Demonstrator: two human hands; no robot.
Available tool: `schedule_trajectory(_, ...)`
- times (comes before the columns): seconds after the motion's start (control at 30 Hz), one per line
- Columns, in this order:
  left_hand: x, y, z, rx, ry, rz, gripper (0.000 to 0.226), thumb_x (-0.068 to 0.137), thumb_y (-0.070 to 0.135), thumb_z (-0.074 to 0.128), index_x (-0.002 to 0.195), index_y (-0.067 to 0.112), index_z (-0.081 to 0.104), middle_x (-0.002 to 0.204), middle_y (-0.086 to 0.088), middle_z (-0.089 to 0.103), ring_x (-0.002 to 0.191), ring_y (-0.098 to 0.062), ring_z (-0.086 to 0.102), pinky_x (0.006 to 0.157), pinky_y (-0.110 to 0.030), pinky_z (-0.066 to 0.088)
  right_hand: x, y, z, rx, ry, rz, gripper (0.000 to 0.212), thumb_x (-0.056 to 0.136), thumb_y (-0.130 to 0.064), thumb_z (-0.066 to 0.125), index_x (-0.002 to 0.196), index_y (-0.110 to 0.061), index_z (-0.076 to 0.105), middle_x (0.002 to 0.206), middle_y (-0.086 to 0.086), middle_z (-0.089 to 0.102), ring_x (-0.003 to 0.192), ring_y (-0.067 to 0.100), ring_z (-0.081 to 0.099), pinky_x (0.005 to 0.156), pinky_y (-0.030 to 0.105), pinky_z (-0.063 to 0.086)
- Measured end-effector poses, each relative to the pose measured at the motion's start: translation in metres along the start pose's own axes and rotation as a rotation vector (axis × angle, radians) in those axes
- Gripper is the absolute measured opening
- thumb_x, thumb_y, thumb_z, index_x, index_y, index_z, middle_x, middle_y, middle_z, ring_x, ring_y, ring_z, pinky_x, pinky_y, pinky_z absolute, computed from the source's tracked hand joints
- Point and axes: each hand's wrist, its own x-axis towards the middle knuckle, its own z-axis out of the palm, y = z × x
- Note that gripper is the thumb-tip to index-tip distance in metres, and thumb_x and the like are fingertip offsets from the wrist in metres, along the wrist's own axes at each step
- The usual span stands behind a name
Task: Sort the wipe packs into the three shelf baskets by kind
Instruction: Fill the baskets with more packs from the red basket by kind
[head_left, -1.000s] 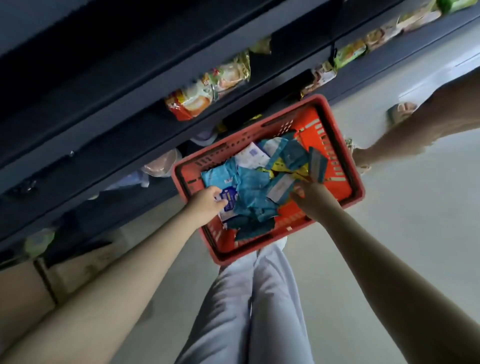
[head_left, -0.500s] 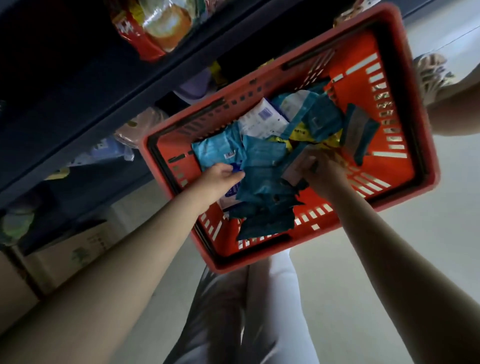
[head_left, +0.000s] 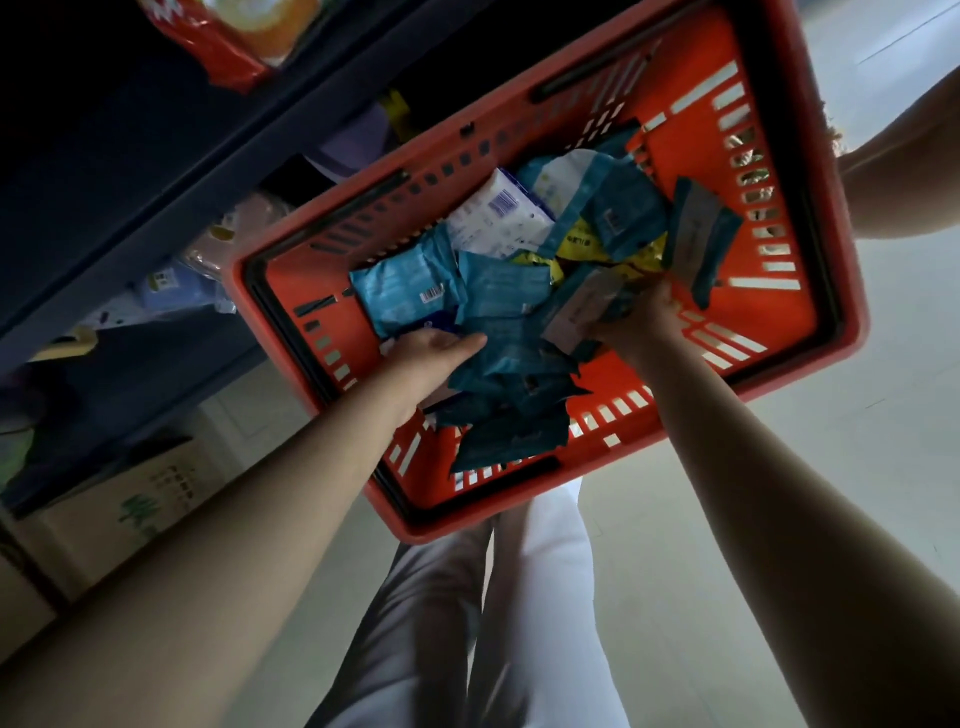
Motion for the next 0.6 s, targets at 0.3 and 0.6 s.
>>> schedule_trajectory(0.3,0.01,0.024,0.031,-0.014,0.134,0.058,0.027,0.078,0.025,0.078,0.096,0.017,0.058,0.096,0.0,0.063,0.087,-0.016,0.06,0.074,-0.029,0.05,0.007,0.006,-0.003,0.536,-0.152,0.181,0.038,0.08,-0.002,0.073,0.114,-0.004,0.058,0.118,0.014,0.064,0.109,0.029,0.063,0.094,0.042,0.053)
schedule_trajectory(0.6,-0.05,0.032,-0.014,-0.293,0.221,0.229,0.021,0.088,0.006,0.065,0.107,0.011,0.058,0.098,-0.006,0.067,0.079,-0.012,0.065,0.061,-0.023,0.054,-0.057,-0.007,-0.035,0.775,-0.274,0.051,0.025,0.093,0.0,0.054,0.117,-0.006,0.055,0.109,0.01,0.065,0.094,0.022,0.066,0.078,0.033,0.057)
